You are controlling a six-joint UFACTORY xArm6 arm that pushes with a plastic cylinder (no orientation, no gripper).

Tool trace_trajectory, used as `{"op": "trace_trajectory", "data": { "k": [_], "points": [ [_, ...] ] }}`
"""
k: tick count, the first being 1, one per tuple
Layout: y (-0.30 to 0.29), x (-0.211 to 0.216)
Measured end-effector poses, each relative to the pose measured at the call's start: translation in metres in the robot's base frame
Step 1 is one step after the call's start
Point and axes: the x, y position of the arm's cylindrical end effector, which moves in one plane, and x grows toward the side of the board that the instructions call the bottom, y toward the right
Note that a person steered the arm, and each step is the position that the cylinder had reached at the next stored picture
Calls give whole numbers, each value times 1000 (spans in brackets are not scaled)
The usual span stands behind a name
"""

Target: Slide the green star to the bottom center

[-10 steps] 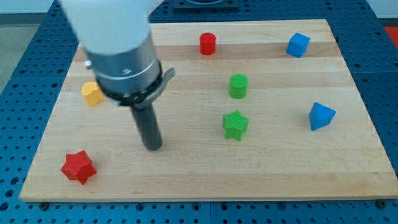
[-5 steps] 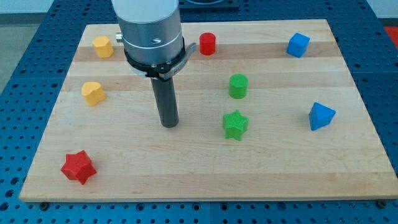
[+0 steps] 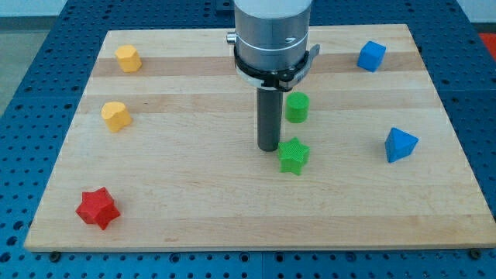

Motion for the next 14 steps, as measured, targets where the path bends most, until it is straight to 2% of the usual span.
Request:
{"op": "trace_trajectory", "data": {
  "k": [2,3,4,5,6,7,9,13,14],
  "points": [
    [52,-1],
    [50,43],
    [29,67],
    [33,67],
    [77,69],
    [79,108],
    [73,117],
    [-13,117],
    [10,117]
  ]
}}
